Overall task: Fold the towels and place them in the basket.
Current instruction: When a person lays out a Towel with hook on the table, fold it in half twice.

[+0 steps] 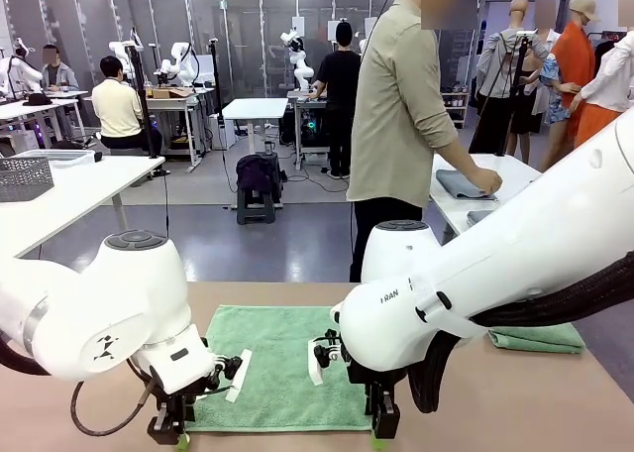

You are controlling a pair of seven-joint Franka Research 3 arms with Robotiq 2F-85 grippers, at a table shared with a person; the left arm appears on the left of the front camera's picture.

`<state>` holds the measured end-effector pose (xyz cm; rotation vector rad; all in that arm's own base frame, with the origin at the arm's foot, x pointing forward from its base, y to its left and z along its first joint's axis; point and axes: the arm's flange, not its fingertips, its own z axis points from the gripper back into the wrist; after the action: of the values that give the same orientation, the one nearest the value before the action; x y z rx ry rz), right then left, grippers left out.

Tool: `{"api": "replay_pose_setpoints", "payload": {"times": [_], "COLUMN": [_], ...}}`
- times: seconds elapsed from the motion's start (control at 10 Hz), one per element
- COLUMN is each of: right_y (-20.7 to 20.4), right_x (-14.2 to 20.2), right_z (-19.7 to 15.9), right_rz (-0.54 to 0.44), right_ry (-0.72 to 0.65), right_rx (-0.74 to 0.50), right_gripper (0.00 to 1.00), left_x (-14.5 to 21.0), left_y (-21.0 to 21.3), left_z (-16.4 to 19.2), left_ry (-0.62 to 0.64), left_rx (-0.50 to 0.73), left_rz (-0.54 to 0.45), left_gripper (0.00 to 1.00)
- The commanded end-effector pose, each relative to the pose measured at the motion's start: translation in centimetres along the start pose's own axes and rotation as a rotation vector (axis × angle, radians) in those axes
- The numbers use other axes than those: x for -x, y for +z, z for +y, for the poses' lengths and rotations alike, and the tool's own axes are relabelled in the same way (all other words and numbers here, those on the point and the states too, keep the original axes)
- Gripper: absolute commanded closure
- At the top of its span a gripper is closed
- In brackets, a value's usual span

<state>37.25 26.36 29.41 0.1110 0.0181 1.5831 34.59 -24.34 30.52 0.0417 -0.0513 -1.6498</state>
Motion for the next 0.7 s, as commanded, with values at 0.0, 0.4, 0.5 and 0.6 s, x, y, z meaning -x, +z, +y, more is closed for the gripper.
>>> {"api": "replay_pose_setpoints", "payload": {"times": [0.0, 0.4, 0.5, 0.6], "right_y": [-0.43, -0.65, -0.73, -0.85], "right_x": [-0.12, -0.04, -0.02, -0.05], "right_z": [-0.37, -0.52, -0.59, -0.68], "right_rz": [0.024, 0.039, 0.037, 0.041], "right_ry": [0.008, 0.031, 0.032, 0.028], "right_rx": [0.03, 0.066, 0.072, 0.076], "right_gripper": [0.36, 0.55, 0.55, 0.55], "left_x": [0.58, 0.51, 0.52, 0.55], "left_y": [-0.15, -0.29, -0.3, -0.34], "left_z": [-0.25, -0.19, -0.12, -0.1], "left_ry": [-0.023, -0.04, -0.038, -0.037], "left_rx": [-0.023, -0.068, -0.067, -0.068], "left_rz": [0.02, 0.07, 0.072, 0.07], "left_gripper": [0.53, 0.82, 0.82, 0.82]}}
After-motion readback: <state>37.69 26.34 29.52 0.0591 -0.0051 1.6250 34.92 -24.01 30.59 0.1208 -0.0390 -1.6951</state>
